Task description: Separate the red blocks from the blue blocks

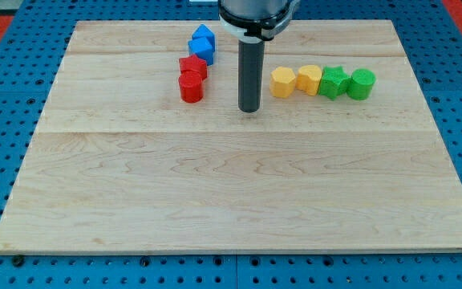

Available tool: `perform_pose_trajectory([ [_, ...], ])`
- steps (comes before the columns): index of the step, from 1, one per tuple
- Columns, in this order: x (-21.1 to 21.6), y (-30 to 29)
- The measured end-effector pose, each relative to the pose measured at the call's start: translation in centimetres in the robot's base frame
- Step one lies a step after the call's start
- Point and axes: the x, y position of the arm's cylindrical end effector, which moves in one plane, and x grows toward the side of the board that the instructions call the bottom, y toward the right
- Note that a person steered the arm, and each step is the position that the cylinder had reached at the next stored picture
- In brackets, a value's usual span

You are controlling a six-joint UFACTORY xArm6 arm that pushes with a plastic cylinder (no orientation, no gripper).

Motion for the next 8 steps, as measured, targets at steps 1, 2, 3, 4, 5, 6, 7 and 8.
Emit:
perform_pose_trajectory([
  [1,-0.4,0.0],
  [2,-2.2,0.0],
  [3,-5.7,0.0],
  [4,-8.9,-0.1],
  [5,-9.5,-4.0],
  [6,-7.6,-10.4],
  [7,-6.7,-13.8],
  [8,-7.6,-13.8],
])
